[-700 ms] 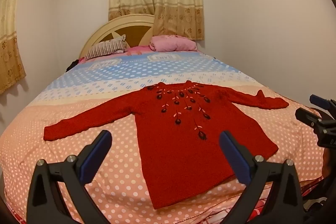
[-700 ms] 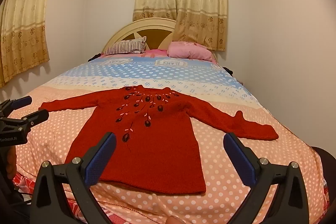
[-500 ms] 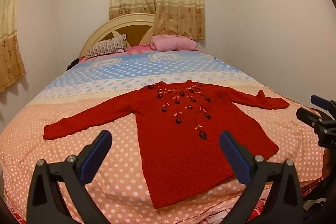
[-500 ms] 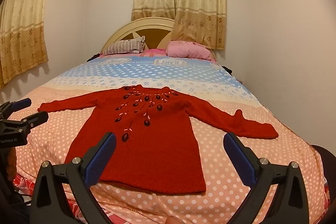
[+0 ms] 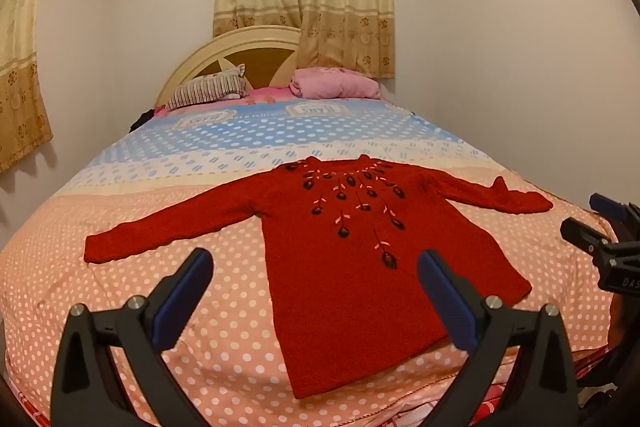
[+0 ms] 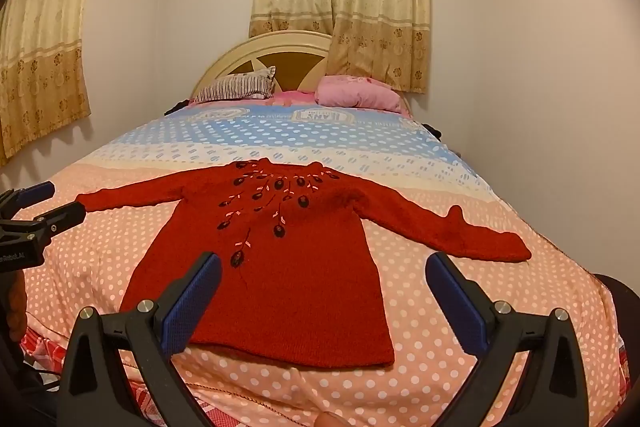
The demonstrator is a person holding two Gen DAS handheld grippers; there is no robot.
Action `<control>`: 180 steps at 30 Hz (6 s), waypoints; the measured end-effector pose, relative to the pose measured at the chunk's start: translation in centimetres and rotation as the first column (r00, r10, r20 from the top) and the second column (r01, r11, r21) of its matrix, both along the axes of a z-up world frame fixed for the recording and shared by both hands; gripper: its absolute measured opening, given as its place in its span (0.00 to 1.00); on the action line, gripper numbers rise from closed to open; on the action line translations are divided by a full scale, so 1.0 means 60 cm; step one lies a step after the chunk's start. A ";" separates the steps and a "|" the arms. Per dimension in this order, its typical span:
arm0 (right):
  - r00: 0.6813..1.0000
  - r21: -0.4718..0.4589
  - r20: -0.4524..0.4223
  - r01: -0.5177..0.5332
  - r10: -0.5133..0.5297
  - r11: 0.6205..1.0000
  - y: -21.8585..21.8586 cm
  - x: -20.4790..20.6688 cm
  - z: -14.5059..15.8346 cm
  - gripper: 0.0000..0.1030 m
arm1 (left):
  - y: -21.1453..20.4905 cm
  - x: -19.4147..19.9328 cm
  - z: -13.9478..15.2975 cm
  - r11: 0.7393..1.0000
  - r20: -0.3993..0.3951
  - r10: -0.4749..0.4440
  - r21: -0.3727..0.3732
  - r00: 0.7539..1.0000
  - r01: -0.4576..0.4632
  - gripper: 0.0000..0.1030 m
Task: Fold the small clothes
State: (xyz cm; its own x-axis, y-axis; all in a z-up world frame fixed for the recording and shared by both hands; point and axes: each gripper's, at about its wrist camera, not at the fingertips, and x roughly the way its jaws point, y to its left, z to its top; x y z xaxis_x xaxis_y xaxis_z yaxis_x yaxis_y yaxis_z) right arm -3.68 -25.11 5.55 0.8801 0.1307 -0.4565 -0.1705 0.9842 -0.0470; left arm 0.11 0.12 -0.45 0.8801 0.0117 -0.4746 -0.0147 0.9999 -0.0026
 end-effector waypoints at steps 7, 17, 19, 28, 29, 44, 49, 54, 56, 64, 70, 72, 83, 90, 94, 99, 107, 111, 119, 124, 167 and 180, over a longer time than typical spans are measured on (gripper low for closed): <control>1.000 0.008 -0.016 0.004 -0.004 1.000 -0.002 0.009 -0.013 0.99 | -0.001 0.001 0.001 1.000 -0.004 0.003 -0.006 1.000 -0.003 1.00; 1.000 0.006 -0.030 0.003 -0.003 1.000 0.001 0.013 -0.023 0.99 | 0.001 0.003 0.000 1.000 -0.007 0.009 -0.017 1.000 -0.009 1.00; 1.000 0.010 -0.031 0.005 -0.005 1.000 -0.001 0.014 -0.024 0.99 | 0.002 0.003 0.000 1.000 -0.008 0.006 -0.019 1.000 -0.007 1.00; 0.999 0.014 -0.033 0.010 -0.009 1.000 -0.003 0.013 -0.025 0.99 | 0.008 0.002 0.000 1.000 -0.010 0.009 -0.029 1.000 -0.010 1.00; 0.999 0.013 -0.034 0.008 -0.008 1.000 -0.002 0.012 -0.025 0.99 | 0.007 0.003 0.000 0.999 -0.009 0.009 -0.030 1.000 -0.009 1.00; 0.999 0.013 -0.049 0.009 -0.008 1.000 -0.004 0.017 -0.030 0.99 | 0.012 0.004 -0.002 0.999 -0.013 0.009 -0.041 1.000 -0.009 1.00; 0.999 0.013 -0.053 0.010 -0.009 1.000 -0.004 0.018 -0.031 0.99 | 0.015 0.003 -0.003 0.999 -0.016 0.008 -0.044 1.000 -0.009 1.00; 0.998 0.012 -0.059 0.011 -0.011 1.000 -0.004 0.020 -0.034 0.99 | 0.014 0.003 -0.003 0.999 -0.015 0.008 -0.043 1.000 -0.009 1.00; 0.998 0.012 -0.060 0.011 -0.010 1.000 -0.004 0.021 -0.034 0.99 | 0.014 0.003 -0.005 0.999 -0.017 0.011 -0.045 1.000 -0.011 1.00; 0.998 0.013 -0.065 0.014 -0.013 1.000 -0.003 0.022 -0.037 0.99 | 0.015 0.003 -0.009 0.999 -0.020 0.012 -0.050 1.000 -0.013 1.00; 0.997 0.011 -0.079 0.014 -0.013 1.000 -0.002 0.025 -0.043 0.99 | 0.016 0.003 -0.010 0.998 -0.024 0.008 -0.055 1.000 -0.010 1.00; 0.996 0.012 -0.085 0.014 -0.013 1.000 -0.002 0.027 -0.046 0.99 | 0.019 0.003 -0.012 0.998 -0.027 0.008 -0.056 1.000 -0.010 1.00; 0.994 0.014 -0.106 0.016 -0.015 1.000 -0.010 0.036 -0.060 0.99 | 0.016 0.019 -0.029 0.998 -0.067 0.005 -0.056 0.998 -0.009 1.00; 0.991 0.009 -0.135 0.019 -0.017 1.000 -0.022 0.055 -0.080 0.99 | 0.025 0.049 -0.045 0.998 -0.096 -0.010 -0.056 0.995 0.004 1.00; 0.986 0.027 -0.166 0.020 -0.015 0.999 -0.048 0.080 -0.099 0.99 | 0.031 0.078 -0.058 0.998 -0.125 -0.023 -0.069 0.992 0.015 1.00; 0.968 0.082 -0.238 0.099 -0.077 0.992 -0.112 0.129 -0.132 0.99 | 0.032 0.113 -0.074 0.999 -0.154 -0.023 -0.043 0.988 0.016 1.00; 0.918 0.183 -0.350 0.261 -0.185 0.948 -0.230 0.214 -0.167 0.93 | 0.049 0.183 -0.105 0.998 -0.218 -0.017 -0.065 0.976 0.003 1.00; 0.892 0.193 -0.389 0.323 -0.230 0.926 -0.285 0.252 -0.177 0.84 | 0.054 0.212 -0.114 0.997 -0.228 -0.008 -0.075 0.974 -0.009 1.00; 0.834 0.262 -0.447 0.467 -0.322 0.845 -0.409 0.313 -0.185 0.65 | 0.053 0.246 -0.133 0.997 -0.250 0.000 -0.078 0.968 -0.020 1.00; 0.778 0.291 -0.482 0.576 -0.403 0.764 -0.493 0.341 -0.197 0.59 | 0.054 0.250 -0.143 0.998 -0.252 0.017 -0.058 0.968 -0.033 1.00; 0.933 0.372 -0.177 0.358 -0.314 0.856 -0.407 0.494 0.079 0.07 | 0.147 0.251 -0.142 0.975 -0.213 0.149 -0.130 0.966 -0.179 1.00; 0.993 0.293 -0.028 0.122 -0.119 0.948 -0.184 0.533 0.205 0.07 | 0.175 0.240 -0.148 0.964 -0.215 0.158 -0.179 0.964 -0.198 1.00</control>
State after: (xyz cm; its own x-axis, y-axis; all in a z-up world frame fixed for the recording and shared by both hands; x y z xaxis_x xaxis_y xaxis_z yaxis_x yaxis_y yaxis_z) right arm 28.28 -36.15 17.87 0.8932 0.1538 -0.4226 -0.0489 0.9674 0.2486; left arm 14.54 10.62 -9.34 0.7612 0.0478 -0.6467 -0.2122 0.9607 -0.1788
